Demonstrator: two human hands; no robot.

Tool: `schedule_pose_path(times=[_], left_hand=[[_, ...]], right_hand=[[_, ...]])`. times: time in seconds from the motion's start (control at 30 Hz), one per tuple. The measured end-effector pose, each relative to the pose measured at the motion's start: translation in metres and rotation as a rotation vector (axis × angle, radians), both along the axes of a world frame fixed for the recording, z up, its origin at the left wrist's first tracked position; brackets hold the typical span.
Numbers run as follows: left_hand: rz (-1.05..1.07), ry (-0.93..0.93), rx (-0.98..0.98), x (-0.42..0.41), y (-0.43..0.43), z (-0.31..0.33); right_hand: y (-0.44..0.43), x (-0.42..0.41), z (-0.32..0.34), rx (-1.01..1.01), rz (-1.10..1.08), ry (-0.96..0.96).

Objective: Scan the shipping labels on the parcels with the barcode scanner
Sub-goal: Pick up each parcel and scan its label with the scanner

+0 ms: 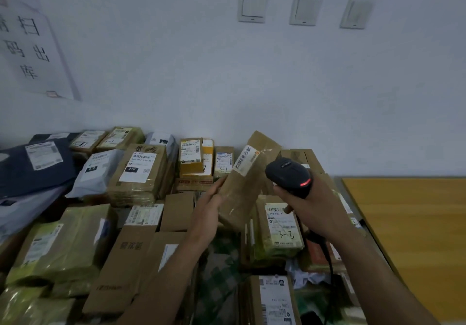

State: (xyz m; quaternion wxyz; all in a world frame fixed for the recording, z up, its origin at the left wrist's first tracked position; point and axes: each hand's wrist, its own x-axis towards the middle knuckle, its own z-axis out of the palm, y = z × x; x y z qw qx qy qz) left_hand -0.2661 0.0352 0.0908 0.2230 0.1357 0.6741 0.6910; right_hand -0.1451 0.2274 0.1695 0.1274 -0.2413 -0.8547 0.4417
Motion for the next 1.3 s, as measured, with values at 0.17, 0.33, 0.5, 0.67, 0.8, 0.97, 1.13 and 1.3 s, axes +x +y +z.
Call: schedule_pose_path(times=[0.17,0.33,0.5,0.67,0.8,0.97,1.13,1.3], left_hand=[[-0.059,0.049,-0.036,-0.022,-0.004,-0.001],[-0.114,0.281,-0.271,-0.042,-0.012,0.000],[-0.158,0.418,-0.477,-0.063,-0.018,-0.001],[-0.190,0.481,-0.579,-0.074,-0.025,-0.007],[-0.208,0.499,-0.611,-0.077,-0.028,-0.012],[-0.215,0.494,-0.638,-0.081,-0.029,-0.013],[-0.219,0.493,-0.653,-0.084,-0.029,-0.016],[-0.191,0.396,-0.610,-0.085,-0.021,-0.013]], right_hand=[[0.001,-0.004,0.005,0.050,0.054,-0.038],[0.001,-0.006,0.010,0.068,0.068,-0.056],[0.001,-0.007,0.015,0.062,0.113,-0.109],[-0.003,-0.009,0.016,0.057,0.141,-0.113],[-0.005,-0.011,0.014,0.047,0.172,-0.124],[-0.005,-0.013,0.012,0.051,0.187,-0.126],[0.001,-0.016,0.007,0.032,0.214,-0.127],[0.010,-0.020,0.004,0.020,0.227,-0.106]])
